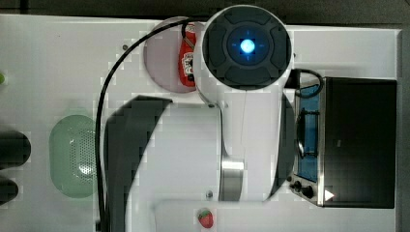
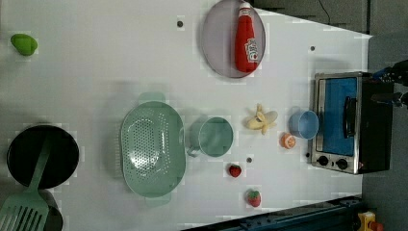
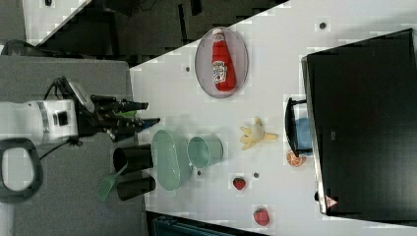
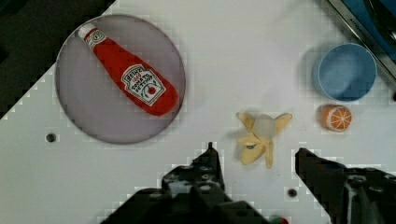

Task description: Pick banana from table and place on oven.

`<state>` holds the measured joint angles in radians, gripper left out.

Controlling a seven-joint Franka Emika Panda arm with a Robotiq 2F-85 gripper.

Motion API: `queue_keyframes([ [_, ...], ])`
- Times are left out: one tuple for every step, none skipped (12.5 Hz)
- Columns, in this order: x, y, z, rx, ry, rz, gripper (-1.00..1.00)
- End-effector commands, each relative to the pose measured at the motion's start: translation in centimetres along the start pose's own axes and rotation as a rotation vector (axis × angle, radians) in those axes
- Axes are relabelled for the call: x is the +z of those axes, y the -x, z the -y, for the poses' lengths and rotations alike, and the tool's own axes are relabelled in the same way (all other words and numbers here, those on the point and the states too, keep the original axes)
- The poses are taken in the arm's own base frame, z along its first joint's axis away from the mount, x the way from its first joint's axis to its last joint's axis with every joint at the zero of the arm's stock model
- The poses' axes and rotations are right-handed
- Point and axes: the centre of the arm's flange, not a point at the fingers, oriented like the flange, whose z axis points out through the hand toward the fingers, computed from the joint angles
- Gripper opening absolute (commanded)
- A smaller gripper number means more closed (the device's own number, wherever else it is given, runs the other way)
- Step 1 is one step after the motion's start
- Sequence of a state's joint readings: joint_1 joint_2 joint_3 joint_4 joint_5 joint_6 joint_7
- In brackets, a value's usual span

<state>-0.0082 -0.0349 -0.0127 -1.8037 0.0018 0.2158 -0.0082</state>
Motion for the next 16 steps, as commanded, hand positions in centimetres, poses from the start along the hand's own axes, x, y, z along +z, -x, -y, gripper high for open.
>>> queue_keyframes([
  [-5.3, 8.5, -10.1, 0.191, -0.013, 0.013, 0.59],
  [-5.3, 8.5, -10.1, 0.191, -0.012, 0.014, 0.81],
  [-5.2, 8.5, -10.1, 0.191, -0.011, 0.015, 0.99],
  [-5.0, 8.5, -10.0, 0.191, -0.010, 0.016, 1.00],
  [-4.7, 8.3, -9.9, 0.191, -0.011, 0.015, 1.00],
  [-3.9, 8.1, -9.6, 0.191, -0.011, 0.014, 1.00],
  [-2.6, 7.7, -9.3, 0.192, -0.007, 0.016, 1.00],
  [-0.7, 7.5, -9.0, 0.192, 0.004, 0.026, 1.00],
  [1.5, 7.2, -8.7, 0.192, 0.015, 0.035, 1.00],
  [3.9, 6.9, -8.4, 0.193, 0.022, 0.040, 1.00],
  [6.5, 6.5, -8.0, 0.194, 0.019, 0.035, 1.00],
  [9.1, 6.0, -7.7, 0.196, 0.011, 0.027, 1.00],
  [11.9, 5.6, -7.4, 0.199, 0.006, 0.021, 1.00],
  [14.6, 5.3, -7.1, 0.199, 0.003, 0.016, 1.00],
  [17.3, 5.1, -6.9, 0.200, 0.006, 0.016, 1.00],
  [20.0, 4.9, -6.8, 0.201, 0.016, 0.022, 1.00],
])
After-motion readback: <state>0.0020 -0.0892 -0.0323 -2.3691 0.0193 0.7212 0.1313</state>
